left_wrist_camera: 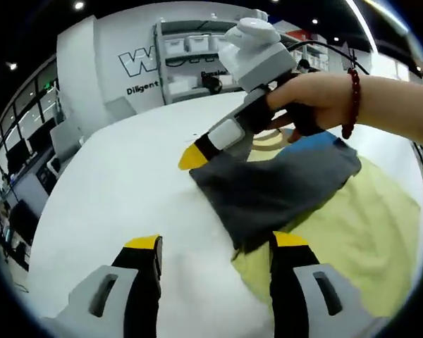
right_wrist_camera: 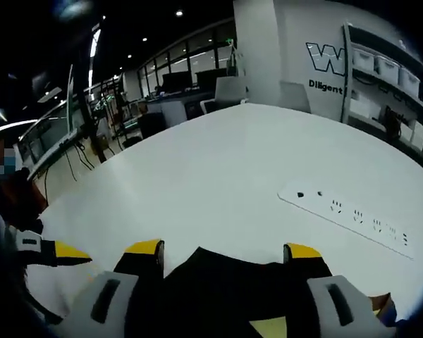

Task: Fold the garment on the visible template until the final outline fits inside the template.

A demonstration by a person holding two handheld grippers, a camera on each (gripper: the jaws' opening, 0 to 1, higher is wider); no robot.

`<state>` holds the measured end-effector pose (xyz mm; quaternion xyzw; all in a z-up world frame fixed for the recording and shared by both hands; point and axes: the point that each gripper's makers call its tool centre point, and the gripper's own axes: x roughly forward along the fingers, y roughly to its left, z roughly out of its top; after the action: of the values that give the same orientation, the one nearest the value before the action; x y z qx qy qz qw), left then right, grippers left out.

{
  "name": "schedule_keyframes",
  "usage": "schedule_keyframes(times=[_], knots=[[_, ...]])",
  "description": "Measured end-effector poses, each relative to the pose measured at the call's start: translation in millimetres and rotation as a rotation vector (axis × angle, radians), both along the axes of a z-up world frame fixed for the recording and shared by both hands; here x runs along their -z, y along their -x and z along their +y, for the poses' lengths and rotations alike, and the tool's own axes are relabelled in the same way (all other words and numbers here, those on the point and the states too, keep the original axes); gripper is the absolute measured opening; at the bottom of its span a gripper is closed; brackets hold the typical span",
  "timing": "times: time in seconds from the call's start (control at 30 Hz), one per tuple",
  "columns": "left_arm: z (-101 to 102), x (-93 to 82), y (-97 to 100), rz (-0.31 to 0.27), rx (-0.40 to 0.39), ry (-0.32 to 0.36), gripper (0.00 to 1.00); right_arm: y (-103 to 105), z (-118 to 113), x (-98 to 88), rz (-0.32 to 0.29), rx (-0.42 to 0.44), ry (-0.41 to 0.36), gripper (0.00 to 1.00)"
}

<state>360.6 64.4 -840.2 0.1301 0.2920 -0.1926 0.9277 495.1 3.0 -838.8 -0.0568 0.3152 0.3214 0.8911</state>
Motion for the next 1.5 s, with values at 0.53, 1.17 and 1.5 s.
schedule_keyframes(times=[0.53, 1.17, 1.5], knots=[[-14, -9.3, -27.8, 0.025, 0.026, 0.012, 0.64, -7, -61, -9.5, -0.02, 0.065, 0.039, 0.74], [-17, -22.8, -13.1, 0.066, 0.109, 0.014, 0.66, 10, -120, -19.1, -0.013, 0.155, 0.05, 0.76], [-17, -36.4, -38.3, 0.03, 0.084, 0.053, 0.65, 13, -145, -21.3, -0.014, 0.192, 0.055, 0.76]])
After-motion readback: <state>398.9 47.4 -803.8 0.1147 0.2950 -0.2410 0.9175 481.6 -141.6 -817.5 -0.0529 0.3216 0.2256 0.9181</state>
